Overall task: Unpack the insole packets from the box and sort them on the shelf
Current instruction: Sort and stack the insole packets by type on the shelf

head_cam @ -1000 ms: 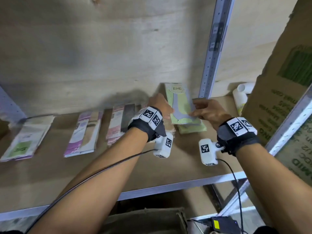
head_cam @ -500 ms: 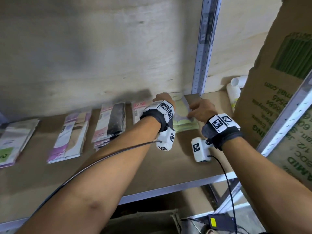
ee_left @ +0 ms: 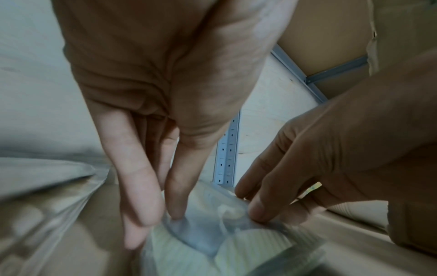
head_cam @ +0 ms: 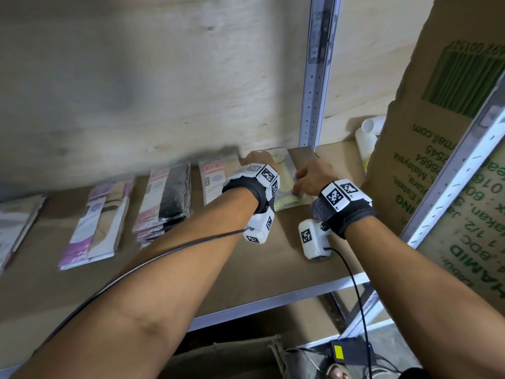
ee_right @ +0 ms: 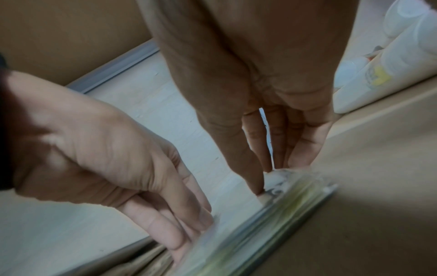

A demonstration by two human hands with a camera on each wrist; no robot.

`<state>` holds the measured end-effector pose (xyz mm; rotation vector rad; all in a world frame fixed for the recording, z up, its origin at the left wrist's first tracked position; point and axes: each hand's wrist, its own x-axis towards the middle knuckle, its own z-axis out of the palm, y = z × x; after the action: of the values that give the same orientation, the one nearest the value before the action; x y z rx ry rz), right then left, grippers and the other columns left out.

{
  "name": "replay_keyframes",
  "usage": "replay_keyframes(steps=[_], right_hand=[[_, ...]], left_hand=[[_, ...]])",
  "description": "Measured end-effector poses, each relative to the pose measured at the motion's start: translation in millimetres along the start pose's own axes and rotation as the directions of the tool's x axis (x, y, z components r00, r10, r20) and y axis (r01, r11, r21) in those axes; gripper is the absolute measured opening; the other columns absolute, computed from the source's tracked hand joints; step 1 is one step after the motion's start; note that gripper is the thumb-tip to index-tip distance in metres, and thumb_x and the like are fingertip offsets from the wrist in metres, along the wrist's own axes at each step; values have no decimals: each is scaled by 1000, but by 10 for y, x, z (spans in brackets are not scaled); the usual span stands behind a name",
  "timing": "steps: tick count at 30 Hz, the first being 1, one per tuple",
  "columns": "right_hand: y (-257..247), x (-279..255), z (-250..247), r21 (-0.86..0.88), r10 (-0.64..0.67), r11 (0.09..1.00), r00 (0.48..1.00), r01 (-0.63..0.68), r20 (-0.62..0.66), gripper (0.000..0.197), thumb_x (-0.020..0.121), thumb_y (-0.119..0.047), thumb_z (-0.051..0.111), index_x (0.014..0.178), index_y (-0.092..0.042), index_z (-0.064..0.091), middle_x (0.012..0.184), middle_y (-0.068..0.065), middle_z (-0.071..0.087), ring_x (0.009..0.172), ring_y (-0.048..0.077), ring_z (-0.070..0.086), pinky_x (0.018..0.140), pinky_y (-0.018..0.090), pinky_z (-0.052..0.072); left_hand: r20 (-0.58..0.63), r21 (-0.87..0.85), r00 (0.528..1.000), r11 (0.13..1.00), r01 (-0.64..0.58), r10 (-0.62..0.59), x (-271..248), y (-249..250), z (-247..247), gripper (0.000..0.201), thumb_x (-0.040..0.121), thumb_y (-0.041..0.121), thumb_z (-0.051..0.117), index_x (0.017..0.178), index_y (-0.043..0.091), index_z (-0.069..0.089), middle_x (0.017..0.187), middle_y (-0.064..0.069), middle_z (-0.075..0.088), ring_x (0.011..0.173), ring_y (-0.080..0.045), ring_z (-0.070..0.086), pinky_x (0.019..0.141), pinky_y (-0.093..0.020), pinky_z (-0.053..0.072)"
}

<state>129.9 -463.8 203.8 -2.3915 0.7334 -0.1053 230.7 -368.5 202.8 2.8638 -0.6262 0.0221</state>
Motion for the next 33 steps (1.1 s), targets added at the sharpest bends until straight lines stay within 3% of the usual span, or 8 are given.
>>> replay_keyframes(steps=[4, 9, 15, 17, 19, 22, 26, 33], right_hand=[[-9, -21, -3, 12, 4, 1000, 1000, -4, 4, 37, 70, -10, 85, 106, -5, 75, 109, 9, 72, 98, 24, 66, 90, 35, 55], [17, -24, -2, 21, -13, 1000, 1000, 13, -14, 36, 70, -10, 84, 105, -4, 75, 112, 11, 72, 103, 25, 66, 93, 37, 55], [38, 20, 3, 26, -21, 999, 1000, 21, 0, 42, 68, -11, 85, 109, -8, 75, 114, 5, 72, 96, 19, 62, 87, 27, 51], [52, 21, -4, 48, -22, 999, 1000, 22, 2, 46, 69, -14, 85, 113, -10, 73, 119, 4, 69, 103, 20, 62, 87, 27, 49], [53, 8, -19, 91, -18, 996, 1000, 20, -25, 49, 73, -20, 83, 120, -14, 69, 123, 4, 67, 108, 20, 62, 86, 25, 46], [5, -51, -76, 126, -30, 991, 993, 45, -117, 35, 80, -22, 77, 114, -16, 71, 118, 3, 70, 109, 19, 63, 89, 23, 46], [-218, -281, -114, 167, -122, 975, 983, 144, -136, 16, 84, -21, 72, 100, -19, 74, 102, 2, 73, 95, 17, 66, 88, 28, 51], [-1208, -893, 298, 414, -325, 856, 945, 310, -37, 7, 89, -7, 67, 85, -12, 70, 73, 6, 70, 60, 16, 63, 50, 24, 48]], left_hand=[[31, -16, 999, 1000, 23, -23, -3, 9, 0, 19, 78, 12, 71, 68, 12, 54, 67, -4, 45, 71, -21, 60, 41, -22, 18], [83, 50, 997, 999, -16, 12, -54, -9, -32, 40, 67, 17, 76, 53, 12, 39, 53, -2, 45, 42, -12, 35, 39, -16, 18], [82, 59, 996, 998, -36, 31, -107, -29, -89, 37, 64, 15, 79, 53, 11, 43, 48, -2, 43, 42, -11, 36, 39, -14, 19], [43, 66, 998, 997, -44, 41, -125, -21, -133, 32, 71, 14, 76, 58, 9, 48, 62, -3, 56, 49, -16, 46, 41, -17, 26], [42, 52, 998, 998, -40, 37, -147, 5, -270, 12, 79, 11, 72, 79, 4, 62, 91, -10, 67, 75, -24, 66, 53, -24, 40], [12, -26, 999, 998, -49, 50, -232, -59, -664, 21, 87, 13, 70, 102, -1, 68, 109, -15, 69, 98, -28, 69, 68, -29, 49], [-6, -300, 1000, 954, 22, -25, -521, -601, -1255, 32, 82, 18, 78, 106, -1, 69, 107, -16, 72, 96, -32, 72, 85, -40, 60], [-100, -708, 967, 700, 96, -235, -1328, -2405, -1759, 14, 86, 18, 74, 89, 4, 73, 65, -5, 75, 67, -18, 75, 73, -32, 61]])
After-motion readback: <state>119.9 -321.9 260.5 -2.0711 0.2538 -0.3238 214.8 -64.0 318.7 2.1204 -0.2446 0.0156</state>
